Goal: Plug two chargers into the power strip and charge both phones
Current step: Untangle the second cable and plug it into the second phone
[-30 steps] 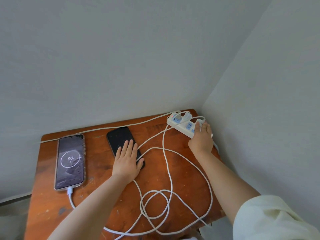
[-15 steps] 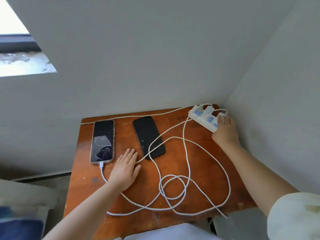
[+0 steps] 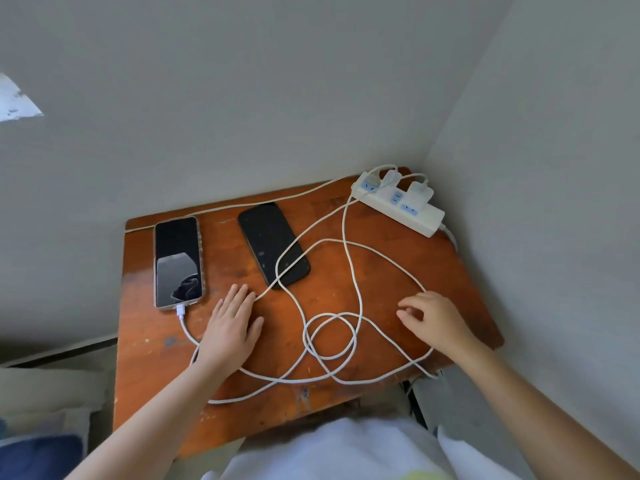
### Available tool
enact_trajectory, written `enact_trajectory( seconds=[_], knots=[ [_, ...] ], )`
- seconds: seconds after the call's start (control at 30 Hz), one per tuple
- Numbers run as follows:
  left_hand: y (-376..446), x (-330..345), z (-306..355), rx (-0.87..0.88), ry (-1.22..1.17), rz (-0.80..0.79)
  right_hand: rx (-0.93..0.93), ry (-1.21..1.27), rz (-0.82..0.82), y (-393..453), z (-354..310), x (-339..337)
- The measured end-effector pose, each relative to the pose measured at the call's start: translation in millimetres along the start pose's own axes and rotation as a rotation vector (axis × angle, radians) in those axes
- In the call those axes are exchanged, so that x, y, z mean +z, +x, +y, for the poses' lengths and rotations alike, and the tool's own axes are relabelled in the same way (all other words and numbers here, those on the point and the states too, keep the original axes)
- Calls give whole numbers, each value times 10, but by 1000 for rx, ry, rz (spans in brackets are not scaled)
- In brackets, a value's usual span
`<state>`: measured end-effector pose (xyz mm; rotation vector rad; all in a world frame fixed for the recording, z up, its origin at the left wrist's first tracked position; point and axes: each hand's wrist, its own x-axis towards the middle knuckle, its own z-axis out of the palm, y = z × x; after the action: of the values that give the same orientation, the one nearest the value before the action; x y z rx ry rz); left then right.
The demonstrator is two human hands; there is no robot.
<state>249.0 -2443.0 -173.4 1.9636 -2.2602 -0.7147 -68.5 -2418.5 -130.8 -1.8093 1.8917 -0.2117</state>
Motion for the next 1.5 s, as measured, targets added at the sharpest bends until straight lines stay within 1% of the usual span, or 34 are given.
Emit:
enact_trajectory(
  seconds=[0.17, 0.23, 0.33, 0.4, 0.5, 0.67, 0.8, 0.9, 1.0, 1.1, 1.2, 1.27, 1.33, 1.5],
  knots=[
    [97, 66, 143, 29, -24, 38, 93, -74, -136, -288, 44, 272],
    [102, 105, 152, 41, 14, 27, 147, -107, -121, -354, 48, 382],
    [101, 157, 119, 52, 68, 18, 185, -109, -51, -387, 26, 467],
    [97, 188, 103, 72, 78, 30, 165, -91, -9, -397, 8, 466],
    [74, 192, 88, 108, 33, 32, 93, -39, 45, -413, -22, 366],
    [6, 138, 54, 244, 25, -44, 22, 74, 155, -346, -195, 19],
    [28, 93, 48, 275, 26, -38, -4, 147, 131, -209, -424, -293],
    [4, 47, 103, 268, -43, -28, -74, 86, 74, -134, -622, -456],
    [-28, -35, 294, 362, -164, 21, -126, 50, 55, -73, -798, -484],
    [6, -91, 568, 489, -257, 72, -176, 127, 66, -29, -918, -453],
    [102, -120, 742, 551, -290, 95, -214, 188, 84, -5, -946, -406],
    [167, -121, 754, 566, -248, 77, -219, 164, 112, -7, -918, -361],
    [210, -107, 690, 555, -201, 21, -205, 121, 132, -52, -832, -279],
    [268, -65, 375, 432, -95, -104, -76, -24, 25, -287, -388, 142]
  ],
)
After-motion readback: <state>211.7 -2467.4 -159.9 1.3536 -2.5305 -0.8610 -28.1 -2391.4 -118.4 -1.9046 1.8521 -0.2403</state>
